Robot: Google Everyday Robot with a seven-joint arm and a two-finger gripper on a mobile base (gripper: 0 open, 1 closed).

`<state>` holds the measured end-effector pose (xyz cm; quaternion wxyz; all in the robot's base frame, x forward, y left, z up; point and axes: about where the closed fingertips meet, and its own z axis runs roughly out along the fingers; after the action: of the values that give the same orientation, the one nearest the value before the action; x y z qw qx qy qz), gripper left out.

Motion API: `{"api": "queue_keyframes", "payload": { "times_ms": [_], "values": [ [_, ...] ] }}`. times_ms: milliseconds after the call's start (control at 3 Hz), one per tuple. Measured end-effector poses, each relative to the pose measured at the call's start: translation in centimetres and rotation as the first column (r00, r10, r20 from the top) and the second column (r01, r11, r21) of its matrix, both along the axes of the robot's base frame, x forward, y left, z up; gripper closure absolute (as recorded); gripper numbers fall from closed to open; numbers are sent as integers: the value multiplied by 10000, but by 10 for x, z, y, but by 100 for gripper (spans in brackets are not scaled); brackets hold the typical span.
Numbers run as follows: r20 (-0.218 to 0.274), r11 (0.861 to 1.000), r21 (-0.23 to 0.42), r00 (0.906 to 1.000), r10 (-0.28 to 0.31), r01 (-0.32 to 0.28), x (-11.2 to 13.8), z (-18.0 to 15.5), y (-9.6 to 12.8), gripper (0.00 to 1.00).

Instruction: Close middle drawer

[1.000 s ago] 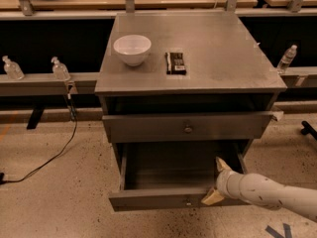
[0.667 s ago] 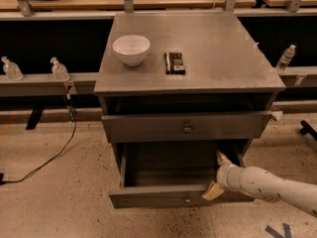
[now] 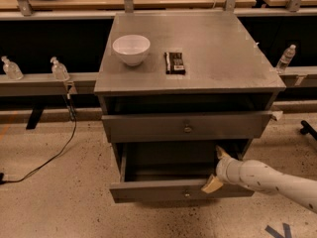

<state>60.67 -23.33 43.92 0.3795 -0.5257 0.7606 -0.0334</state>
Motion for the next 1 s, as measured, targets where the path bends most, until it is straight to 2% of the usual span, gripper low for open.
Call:
{"api": "queue_keyframes", "payload": {
  "times_ms": [333, 667, 1000],
  "values": [
    [79, 10000, 60, 10000, 9, -9, 8, 2, -1, 0],
    [299, 9954, 857, 9987, 414, -438, -8, 6, -2, 0],
    [805, 9649, 2469, 9942, 720, -898, -27, -3, -6, 0]
  ]
}}
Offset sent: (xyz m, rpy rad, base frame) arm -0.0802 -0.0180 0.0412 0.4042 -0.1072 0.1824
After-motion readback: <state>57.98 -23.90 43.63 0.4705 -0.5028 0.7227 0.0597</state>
